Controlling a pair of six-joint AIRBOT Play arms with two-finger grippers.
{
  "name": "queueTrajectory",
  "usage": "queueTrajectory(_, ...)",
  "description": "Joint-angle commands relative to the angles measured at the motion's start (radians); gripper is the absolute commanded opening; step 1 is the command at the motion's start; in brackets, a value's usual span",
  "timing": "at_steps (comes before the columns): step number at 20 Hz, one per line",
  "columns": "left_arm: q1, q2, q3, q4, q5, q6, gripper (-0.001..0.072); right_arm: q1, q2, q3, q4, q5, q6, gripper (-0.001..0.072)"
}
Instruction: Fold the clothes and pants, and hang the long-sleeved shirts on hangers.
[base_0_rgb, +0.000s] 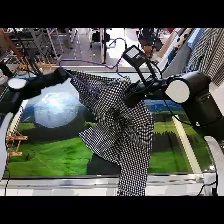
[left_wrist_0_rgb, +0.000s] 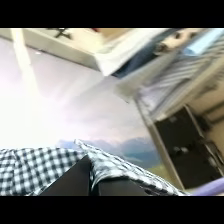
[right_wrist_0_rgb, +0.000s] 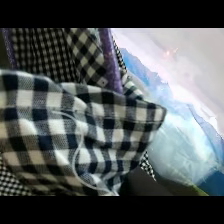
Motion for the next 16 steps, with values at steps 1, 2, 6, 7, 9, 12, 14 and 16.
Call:
queueTrajectory(1,0.077,-0.031,0.100,0.002,-0.147,-0.027,0.0011,-0.001,-0.016,-0.014,-0.067,0.040,-0.047,0.0021)
queueTrajectory(2,0.089,-0.032,0.100,0.002,-0.168,-0.027,0.0011,-0.001,-0.024,-0.018,-0.068,0.036,-0.047,0.0021)
queueTrajectory(6,0.104,-0.032,0.100,0.002,-0.188,-0.024,0.0011,-0.001,-0.043,-0.021,-0.169,0.035,-0.048,0.0021)
queueTrajectory(7,0.104,-0.032,0.100,0.003,-0.205,-0.009,0.0011,-0.001,-0.043,-0.021,-0.223,0.035,-0.048,0.0021)
queueTrajectory(9,0.104,-0.032,0.100,0.030,-0.248,0.011,0.0011,-0.001,-0.043,-0.021,-0.322,0.036,-0.059,0.0021)
queueTrajectory(12,0.107,-0.032,0.100,0.092,-0.309,0.019,0.0011,0.000,-0.043,-0.021,-0.435,0.031,-0.149,0.0021)
queueTrajectory(14,0.111,-0.031,0.100,0.092,-0.360,0.019,0.0011,0.000,-0.044,-0.021,-0.534,0.010,-0.183,0.0020)
queueTrajectory(16,0.111,-0.031,0.100,0.092,-0.419,0.019,0.0011,0.000,-0.044,-0.021,-0.565,-0.026,-0.263,0.0020)
